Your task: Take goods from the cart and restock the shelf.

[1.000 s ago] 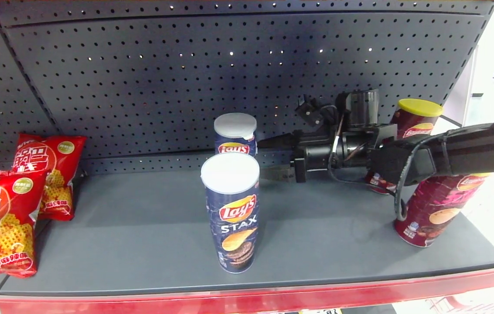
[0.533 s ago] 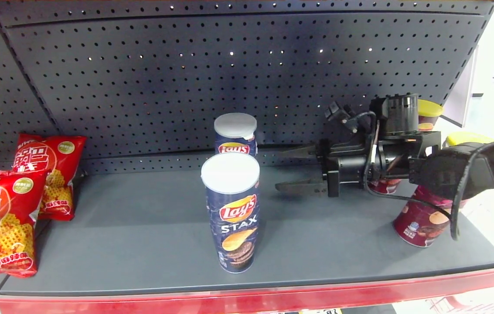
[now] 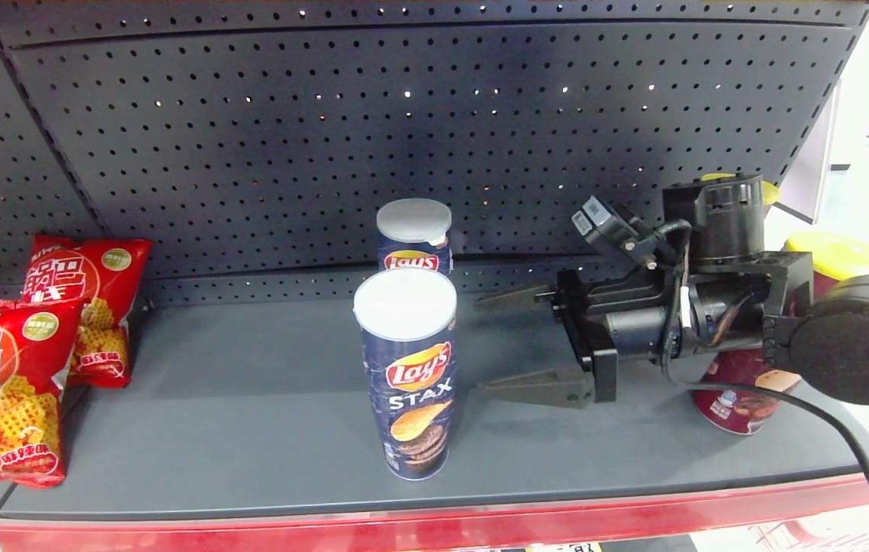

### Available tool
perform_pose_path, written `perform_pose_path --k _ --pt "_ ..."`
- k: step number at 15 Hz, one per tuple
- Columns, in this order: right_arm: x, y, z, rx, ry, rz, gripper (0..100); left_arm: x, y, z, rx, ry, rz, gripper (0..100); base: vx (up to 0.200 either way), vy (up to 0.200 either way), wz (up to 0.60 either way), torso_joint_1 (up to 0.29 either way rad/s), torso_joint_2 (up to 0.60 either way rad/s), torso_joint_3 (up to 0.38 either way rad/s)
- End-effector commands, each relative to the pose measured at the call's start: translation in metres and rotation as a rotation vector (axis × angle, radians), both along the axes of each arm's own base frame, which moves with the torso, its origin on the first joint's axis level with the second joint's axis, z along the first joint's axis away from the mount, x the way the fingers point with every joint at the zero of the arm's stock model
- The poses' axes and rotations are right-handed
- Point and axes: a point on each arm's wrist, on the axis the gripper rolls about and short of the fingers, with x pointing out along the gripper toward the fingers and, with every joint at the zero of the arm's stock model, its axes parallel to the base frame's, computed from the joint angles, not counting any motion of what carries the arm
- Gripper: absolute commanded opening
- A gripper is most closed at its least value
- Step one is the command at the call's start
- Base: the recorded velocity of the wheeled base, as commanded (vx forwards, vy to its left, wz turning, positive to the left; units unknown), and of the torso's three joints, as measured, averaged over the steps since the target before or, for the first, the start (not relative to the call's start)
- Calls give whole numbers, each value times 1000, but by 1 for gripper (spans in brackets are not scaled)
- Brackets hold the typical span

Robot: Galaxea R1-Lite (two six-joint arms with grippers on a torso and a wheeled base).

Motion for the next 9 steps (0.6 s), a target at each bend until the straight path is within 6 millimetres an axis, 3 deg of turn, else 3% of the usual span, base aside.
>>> perform_pose_path --k 1,9 --pt "-7 8 3 4 -6 31 100 0 0 0 -2 2 0 100 0 0 0 0 0 0" --pt "-12 36 -4 -4 8 105 100 0 0 0 -2 3 0 100 0 0 0 0 0 0"
